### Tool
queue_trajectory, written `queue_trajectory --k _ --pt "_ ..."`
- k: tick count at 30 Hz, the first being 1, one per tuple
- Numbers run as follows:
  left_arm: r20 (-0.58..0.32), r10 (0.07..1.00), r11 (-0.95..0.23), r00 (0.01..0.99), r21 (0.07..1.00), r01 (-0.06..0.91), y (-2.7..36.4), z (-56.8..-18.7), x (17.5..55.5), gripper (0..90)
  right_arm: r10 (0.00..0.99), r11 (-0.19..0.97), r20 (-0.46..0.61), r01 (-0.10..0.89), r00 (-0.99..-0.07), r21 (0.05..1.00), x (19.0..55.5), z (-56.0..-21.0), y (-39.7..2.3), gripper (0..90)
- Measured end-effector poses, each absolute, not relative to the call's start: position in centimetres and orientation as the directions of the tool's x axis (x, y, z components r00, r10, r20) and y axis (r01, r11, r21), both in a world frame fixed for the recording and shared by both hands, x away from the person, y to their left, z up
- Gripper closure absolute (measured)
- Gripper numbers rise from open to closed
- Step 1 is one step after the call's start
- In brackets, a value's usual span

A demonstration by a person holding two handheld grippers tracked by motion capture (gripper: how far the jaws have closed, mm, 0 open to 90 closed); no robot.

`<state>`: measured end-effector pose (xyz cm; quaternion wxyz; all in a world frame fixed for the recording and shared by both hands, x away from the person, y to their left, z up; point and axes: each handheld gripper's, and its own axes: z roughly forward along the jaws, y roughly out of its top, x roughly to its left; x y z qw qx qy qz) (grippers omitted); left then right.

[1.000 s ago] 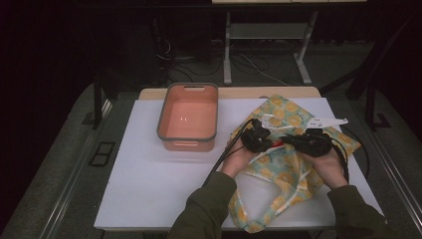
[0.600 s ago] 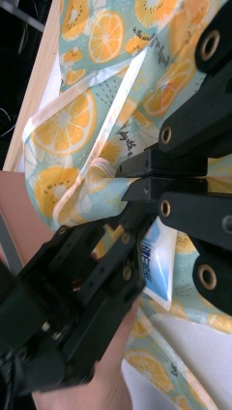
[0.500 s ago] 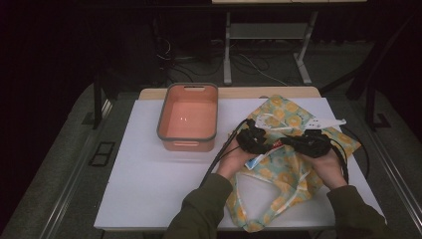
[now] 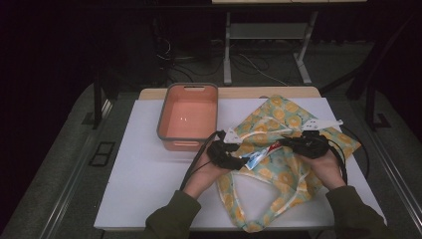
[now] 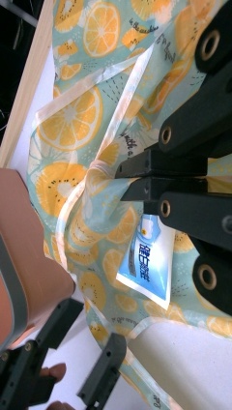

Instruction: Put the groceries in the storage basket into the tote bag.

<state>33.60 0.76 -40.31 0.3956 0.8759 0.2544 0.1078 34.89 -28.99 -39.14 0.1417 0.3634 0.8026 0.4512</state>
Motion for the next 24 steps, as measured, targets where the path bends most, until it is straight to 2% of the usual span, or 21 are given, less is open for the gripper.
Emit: queue_trajectory --k 8,12,16,20,24 --pt "-0.031 0.579 -0.552 0.815 0.72 0.42 3.5 -42.1 32.7 25.6 0.707 0.335 0.1 0.456 -0.7 0.824 34.8 -39.3 -29.0 89.2" --pt "-0.04 0.571 -0.578 0.82 0.69 0.436 3.7 -43.4 33.2 23.2 0.705 0.34 0.099 0.457 -0.702 0.822 34.7 -39.4 -28.9 89.2" --pt "-0.056 0.546 -0.602 0.836 0.667 0.439 3.6 -44.2 33.5 30.0 0.704 0.347 0.097 0.459 -0.704 0.818 34.7 -39.6 -28.8 89.2" --pt "-0.021 0.522 -0.631 0.853 0.663 0.403 3.4 -44.5 33.1 43.7 0.702 0.347 0.098 0.46 -0.705 0.818 34.8 -39.6 -28.8 89.2" --pt "-0.029 0.497 -0.628 0.867 0.678 0.382 3.3 -44.6 32.9 63.7 0.704 0.347 0.097 0.46 -0.703 0.817 34.8 -39.7 -28.9 89.2"
